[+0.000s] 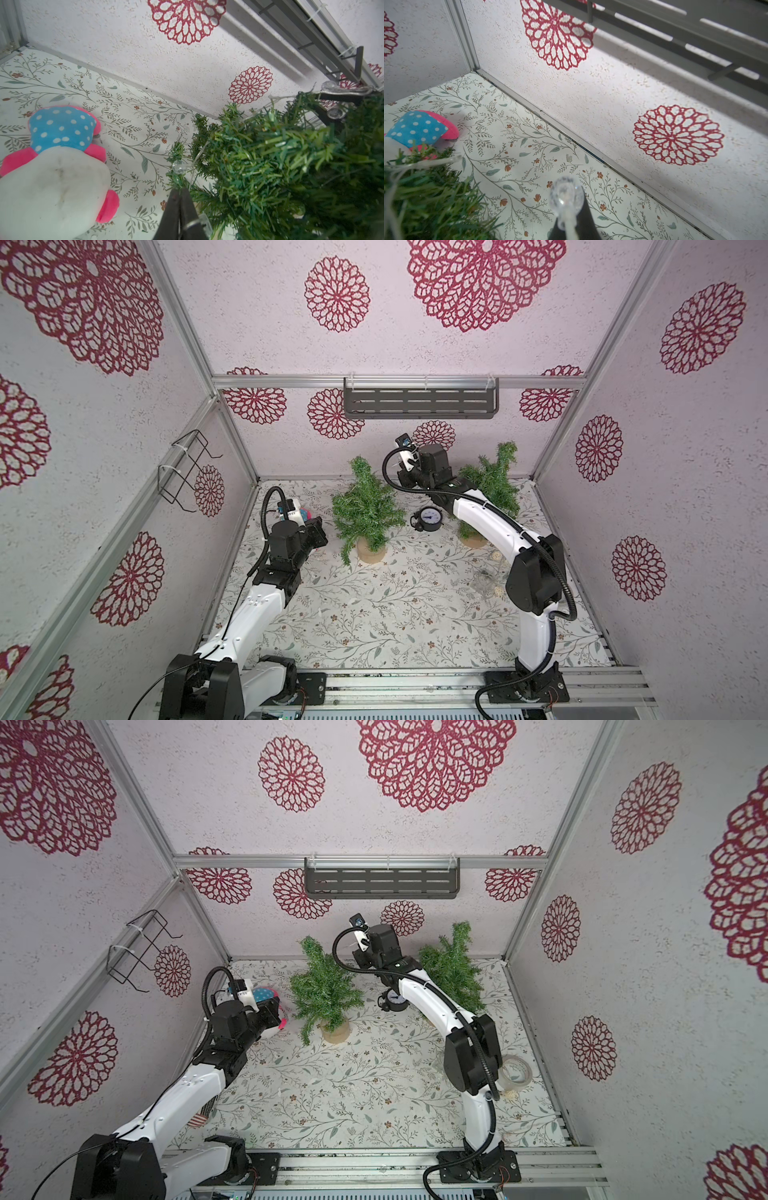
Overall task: Wrap string light around the christmas tree
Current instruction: Wrap the light string around the Christmas tree.
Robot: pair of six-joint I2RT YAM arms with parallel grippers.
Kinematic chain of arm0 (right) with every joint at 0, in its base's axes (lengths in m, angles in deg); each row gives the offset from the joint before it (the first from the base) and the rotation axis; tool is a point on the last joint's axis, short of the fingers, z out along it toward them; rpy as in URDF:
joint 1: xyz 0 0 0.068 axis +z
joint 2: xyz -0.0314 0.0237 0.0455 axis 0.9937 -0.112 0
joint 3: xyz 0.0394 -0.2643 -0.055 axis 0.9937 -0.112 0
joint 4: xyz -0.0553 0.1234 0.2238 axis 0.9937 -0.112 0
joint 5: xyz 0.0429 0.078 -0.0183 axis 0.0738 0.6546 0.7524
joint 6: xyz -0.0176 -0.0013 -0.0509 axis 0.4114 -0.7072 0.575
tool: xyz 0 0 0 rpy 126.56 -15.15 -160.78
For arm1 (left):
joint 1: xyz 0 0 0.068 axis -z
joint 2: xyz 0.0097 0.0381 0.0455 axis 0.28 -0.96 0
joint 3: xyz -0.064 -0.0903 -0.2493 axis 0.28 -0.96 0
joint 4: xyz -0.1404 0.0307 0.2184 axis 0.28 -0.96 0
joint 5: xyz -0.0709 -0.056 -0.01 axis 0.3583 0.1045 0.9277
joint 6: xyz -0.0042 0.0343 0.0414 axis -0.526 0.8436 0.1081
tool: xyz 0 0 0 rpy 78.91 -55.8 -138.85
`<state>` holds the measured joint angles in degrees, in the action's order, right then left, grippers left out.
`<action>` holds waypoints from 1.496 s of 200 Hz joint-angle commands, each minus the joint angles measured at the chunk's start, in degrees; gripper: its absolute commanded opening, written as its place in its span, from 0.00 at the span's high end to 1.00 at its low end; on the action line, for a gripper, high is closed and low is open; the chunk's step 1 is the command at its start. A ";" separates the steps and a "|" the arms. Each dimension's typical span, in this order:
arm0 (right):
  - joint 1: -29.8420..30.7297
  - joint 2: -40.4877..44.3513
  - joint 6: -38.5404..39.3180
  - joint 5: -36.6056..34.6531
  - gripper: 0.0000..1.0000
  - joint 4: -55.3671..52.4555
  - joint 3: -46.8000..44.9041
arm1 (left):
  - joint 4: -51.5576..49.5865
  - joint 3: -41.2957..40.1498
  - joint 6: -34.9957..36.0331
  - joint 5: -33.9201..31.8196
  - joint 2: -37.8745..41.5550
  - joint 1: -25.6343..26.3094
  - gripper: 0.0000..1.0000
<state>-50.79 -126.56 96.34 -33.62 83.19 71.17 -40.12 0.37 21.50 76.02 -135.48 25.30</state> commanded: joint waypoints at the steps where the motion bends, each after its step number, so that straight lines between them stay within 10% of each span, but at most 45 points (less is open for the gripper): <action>1: -0.12 4.14 0.03 -2.12 1.00 0.65 -0.26 | -0.37 -1.92 -0.79 0.93 2.32 0.37 0.77; 61: -2.31 7.10 -1.23 -5.00 1.00 -1.70 -3.88 | -12.65 -1.68 0.94 -0.30 11.00 0.19 0.43; 140: -6.22 11.84 -7.20 -6.05 1.00 -3.01 -10.14 | -26.26 3.63 2.73 -2.00 21.17 0.19 0.35; 299: -6.71 28.00 -20.68 0.99 1.00 0.06 -27.96 | -9.94 4.31 7.76 1.18 -7.13 -0.34 0.31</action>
<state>-58.99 -101.14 77.96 -34.49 80.20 43.91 -54.89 1.50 28.65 76.78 -137.89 25.17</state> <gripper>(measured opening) 0.045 0.700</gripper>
